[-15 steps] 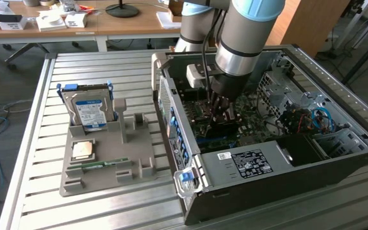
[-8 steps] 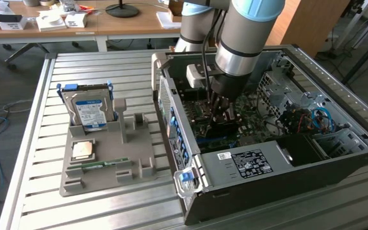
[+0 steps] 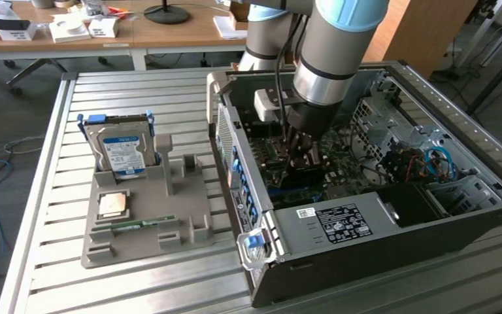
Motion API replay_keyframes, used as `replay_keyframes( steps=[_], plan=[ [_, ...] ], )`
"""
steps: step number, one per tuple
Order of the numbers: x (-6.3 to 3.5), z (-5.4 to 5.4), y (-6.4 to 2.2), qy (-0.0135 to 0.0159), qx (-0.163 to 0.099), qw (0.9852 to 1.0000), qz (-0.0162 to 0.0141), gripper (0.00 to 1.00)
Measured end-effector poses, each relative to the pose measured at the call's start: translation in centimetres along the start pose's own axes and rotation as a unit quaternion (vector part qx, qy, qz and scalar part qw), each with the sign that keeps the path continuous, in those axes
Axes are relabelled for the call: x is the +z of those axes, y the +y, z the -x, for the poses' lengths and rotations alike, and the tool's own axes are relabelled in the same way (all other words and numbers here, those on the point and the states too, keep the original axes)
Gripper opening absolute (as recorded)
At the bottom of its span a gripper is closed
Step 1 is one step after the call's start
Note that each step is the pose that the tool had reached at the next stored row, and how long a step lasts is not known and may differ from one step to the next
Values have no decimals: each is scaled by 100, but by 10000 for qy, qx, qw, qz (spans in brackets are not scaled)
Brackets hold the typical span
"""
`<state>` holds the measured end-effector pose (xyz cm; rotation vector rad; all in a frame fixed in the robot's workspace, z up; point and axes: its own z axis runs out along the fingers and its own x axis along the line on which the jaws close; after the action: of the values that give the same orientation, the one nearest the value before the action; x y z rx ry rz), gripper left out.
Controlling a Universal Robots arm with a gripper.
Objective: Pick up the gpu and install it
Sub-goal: 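Press down on the gpu until it lock into place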
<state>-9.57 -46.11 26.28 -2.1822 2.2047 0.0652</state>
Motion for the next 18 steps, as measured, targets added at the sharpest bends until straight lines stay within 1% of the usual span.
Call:
replay_keyframes(
  steps=[4, 18],
  plan=[
    [-2, -2, 1, 10, 0, 10000, 5, 11],
    [24, -3, 2, 12, 0, 10000, 6, 11]
  ],
)
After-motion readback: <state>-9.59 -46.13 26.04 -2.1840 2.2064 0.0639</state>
